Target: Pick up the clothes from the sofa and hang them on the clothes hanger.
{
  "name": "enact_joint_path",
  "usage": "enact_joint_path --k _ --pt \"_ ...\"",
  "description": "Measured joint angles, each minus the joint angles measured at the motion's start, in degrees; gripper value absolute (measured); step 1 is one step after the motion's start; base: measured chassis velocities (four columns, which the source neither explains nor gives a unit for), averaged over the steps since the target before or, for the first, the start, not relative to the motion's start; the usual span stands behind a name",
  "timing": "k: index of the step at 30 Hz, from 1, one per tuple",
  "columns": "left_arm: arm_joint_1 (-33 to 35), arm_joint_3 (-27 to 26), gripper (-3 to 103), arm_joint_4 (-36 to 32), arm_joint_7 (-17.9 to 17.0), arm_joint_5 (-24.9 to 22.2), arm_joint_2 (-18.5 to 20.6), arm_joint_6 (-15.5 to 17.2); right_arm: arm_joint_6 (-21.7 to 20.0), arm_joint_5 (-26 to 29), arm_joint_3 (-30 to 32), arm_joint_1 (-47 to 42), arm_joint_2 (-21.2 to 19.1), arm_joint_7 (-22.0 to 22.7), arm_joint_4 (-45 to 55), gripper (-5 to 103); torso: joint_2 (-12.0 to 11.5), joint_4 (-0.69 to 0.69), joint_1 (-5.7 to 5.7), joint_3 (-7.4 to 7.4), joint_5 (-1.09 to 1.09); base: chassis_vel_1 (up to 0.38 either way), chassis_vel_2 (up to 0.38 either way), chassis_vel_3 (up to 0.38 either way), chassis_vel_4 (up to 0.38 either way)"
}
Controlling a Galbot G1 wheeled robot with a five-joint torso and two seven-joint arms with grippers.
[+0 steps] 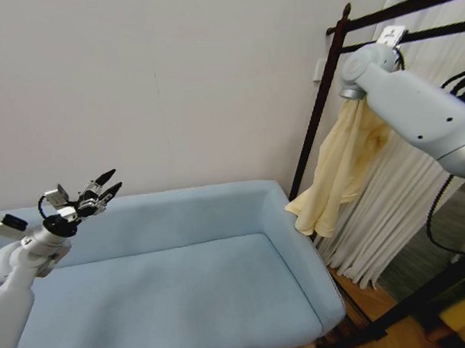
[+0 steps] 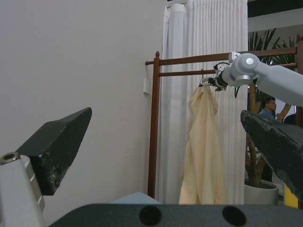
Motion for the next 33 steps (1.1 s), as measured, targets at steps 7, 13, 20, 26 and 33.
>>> enact_joint_path --k 7,13,20,26,33 --pt "0.1 -0.5 100 0.0 -0.2 0.0 0.0 0.0 -0.3 2.7 -0.8 0.4 -2.4 2.1 8.2 100 0.0 0.0 0.0 0.0 0.0 0.0 0.0 0.0 0.0" --pt "0.4 -0.8 100 -0.6 -0.8 -0.1 0.0 0.0 -0.3 3.6 -0.2 -0.9 -3.8 3.1 12.7 100 0.0 0.01 0.01 0.01 0.0 0.0 0.0 0.0 0.0" --pt "1.7 -1.4 100 -4.6 -12.9 0.1 -0.5 0.0 -1.3 2.3 0.6 -4.3 -10.2 -1.1 24.2 100 0.0 -0.01 0.01 0.0 0.02 0.0 0.0 0.0 0.0" --pt "3.6 -1.5 100 -9.4 -29.3 3.9 -1.3 -1.1 -1.6 -0.6 2.2 -7.4 -16.9 -12.7 34.0 100 0.0 -0.02 0.01 0.0 0.02 0.0 0.0 0.0 0.0" --pt "12.1 -3.0 100 -20.3 -50.0 16.1 -3.1 2.5 1.6 -2.9 14.9 -21.7 -24.2 -28.6 41.2 100 0.0 0.02 0.01 0.0 0.01 0.0 0.0 0.0 0.0"
